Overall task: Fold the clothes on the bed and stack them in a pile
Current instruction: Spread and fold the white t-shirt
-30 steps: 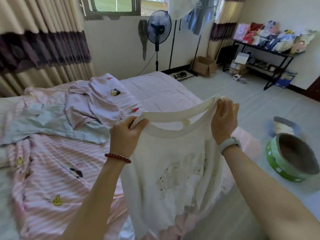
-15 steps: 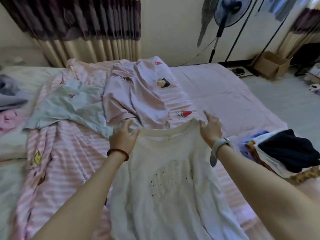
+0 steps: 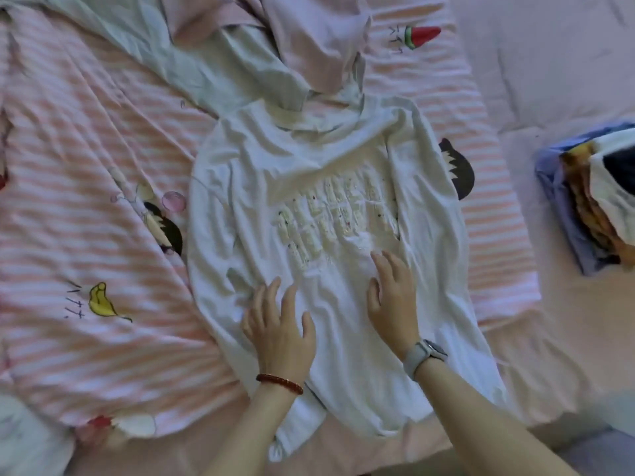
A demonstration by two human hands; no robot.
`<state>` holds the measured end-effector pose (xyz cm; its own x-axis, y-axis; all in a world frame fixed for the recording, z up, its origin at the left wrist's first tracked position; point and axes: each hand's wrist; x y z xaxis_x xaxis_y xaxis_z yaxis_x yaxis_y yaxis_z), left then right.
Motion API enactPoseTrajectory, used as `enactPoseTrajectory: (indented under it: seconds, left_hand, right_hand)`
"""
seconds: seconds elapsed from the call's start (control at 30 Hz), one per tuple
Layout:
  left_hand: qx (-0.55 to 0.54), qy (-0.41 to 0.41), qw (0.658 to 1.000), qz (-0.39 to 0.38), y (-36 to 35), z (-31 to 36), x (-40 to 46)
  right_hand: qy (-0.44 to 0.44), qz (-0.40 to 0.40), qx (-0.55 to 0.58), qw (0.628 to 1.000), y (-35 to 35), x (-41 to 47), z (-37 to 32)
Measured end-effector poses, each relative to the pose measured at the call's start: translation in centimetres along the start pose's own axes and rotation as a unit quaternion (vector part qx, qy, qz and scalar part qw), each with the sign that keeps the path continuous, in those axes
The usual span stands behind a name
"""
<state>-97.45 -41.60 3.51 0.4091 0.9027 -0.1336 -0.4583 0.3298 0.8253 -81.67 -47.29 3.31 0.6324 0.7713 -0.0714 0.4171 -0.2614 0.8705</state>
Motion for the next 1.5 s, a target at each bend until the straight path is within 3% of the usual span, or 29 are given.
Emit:
enactPoseTrajectory:
  seconds: [0.1,0.17,0.23,0.3,0.47,0.57,0.97,1.2,1.3,1.4,1.5]
  left_hand:
    - [-0.004,-0.014,0.999,-0.029,-2.5,1.8,-4.1]
    - [-0.044,0.044,0.997,-0.041,-3.5,2.5,-5.5]
    - [-0.059,0.115,0.991,-0.039,-4.8,3.2,-6.7]
    - [-0.030,0.132,0.990,-0.036,-6.1,4.3,-8.0]
    - [0.013,0.051,0.997,-0.051,-9.6,11.3,-9.4]
    - [0.001,0.017,0.998,-0.061,-11.4,15.9,-7.8]
    - [0.055,-0.067,0.989,-0.119,-13.6,24.5,0.9]
    - [0.055,-0.182,0.980,-0.060,-11.3,28.6,9.6]
    - [0.119,-0.182,0.960,-0.174,-10.8,29.7,14.2]
    - [0.166,-0.168,0.914,-0.331,-10.9,29.3,15.5]
    - [0.157,-0.170,0.921,-0.314,-11.2,27.9,15.2]
  right_hand:
    - [-0.083,0.055,0.013,0.995,2.0,-3.7,4.2]
    - [-0.154,0.071,0.016,0.985,3.8,-4.9,7.3]
    - [-0.230,0.037,0.004,0.972,5.2,-5.4,10.9]
    - [-0.271,-0.021,0.011,0.962,6.2,-5.5,14.4]
    - [-0.222,-0.151,0.107,0.957,8.6,-5.4,19.1]
    - [-0.195,-0.119,0.160,0.960,12.3,-3.9,20.8]
    - [-0.092,0.034,0.103,0.990,26.5,6.8,27.5]
    - [-0.035,-0.029,0.115,0.992,32.6,11.4,27.2]
    - [-0.033,-0.080,0.113,0.990,33.1,11.2,27.7]
    - [-0.040,-0.224,0.047,0.973,29.8,8.5,29.1]
    - [-0.079,-0.357,-0.006,0.931,24.4,4.4,30.7]
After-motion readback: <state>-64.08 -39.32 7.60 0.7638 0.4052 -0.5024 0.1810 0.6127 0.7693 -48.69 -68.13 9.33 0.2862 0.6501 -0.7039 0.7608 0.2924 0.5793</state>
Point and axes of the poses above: each hand's wrist, its own x-axis towards the middle knuckle, its own y-axis out of the back of the hand, z = x × y, and after that the axes turned 2 degrees about -x, right-handed
